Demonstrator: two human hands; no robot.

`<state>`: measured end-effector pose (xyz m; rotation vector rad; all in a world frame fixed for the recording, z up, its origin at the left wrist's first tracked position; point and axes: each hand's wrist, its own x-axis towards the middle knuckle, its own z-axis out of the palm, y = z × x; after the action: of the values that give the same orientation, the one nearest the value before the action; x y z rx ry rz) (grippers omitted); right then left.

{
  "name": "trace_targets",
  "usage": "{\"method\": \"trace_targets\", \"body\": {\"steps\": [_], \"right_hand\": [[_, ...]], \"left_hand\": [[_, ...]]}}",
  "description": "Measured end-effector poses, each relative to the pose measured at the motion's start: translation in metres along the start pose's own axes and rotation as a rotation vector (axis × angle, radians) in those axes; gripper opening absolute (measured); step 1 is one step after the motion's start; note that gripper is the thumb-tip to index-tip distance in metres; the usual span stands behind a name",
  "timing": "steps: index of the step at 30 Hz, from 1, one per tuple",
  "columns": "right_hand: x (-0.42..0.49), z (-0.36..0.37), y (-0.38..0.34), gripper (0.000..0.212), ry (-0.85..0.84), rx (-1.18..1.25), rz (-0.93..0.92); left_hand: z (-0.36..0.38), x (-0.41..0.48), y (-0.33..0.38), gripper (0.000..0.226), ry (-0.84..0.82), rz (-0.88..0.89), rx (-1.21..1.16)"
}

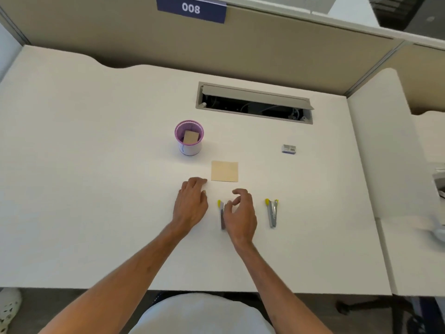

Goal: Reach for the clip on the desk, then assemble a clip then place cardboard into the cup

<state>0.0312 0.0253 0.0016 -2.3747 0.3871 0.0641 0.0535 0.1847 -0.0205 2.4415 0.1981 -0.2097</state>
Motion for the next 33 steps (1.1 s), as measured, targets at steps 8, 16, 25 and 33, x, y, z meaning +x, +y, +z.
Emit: {"method": "trace_targets", "body": {"steps": [8,16,25,33], "right_hand": [[-0.017,0.002,0.011,0.059,-0.176,-0.124,0.113],[-0.013,0.004,0.013,0.042,-0.177,-0.073,0.072],[-0.001,-0.008,0.023,0.037,-0.193,0.193,0.105],[0.007,-0.021,0.02,0.025,-0.203,0.406,-0.029]], "left_hand": [[0.018,-0.015,0.024,0.03,-0.044,-0.025,-0.15],[0.018,-0.015,0.028,0.035,-0.086,-0.009,-0.188],[0.011,-0.011,0.029,0.026,-0.041,-0.081,-0.417],[0.012,-0.012,0.039,0.04,-0.265,-0.139,-0.721]]}}
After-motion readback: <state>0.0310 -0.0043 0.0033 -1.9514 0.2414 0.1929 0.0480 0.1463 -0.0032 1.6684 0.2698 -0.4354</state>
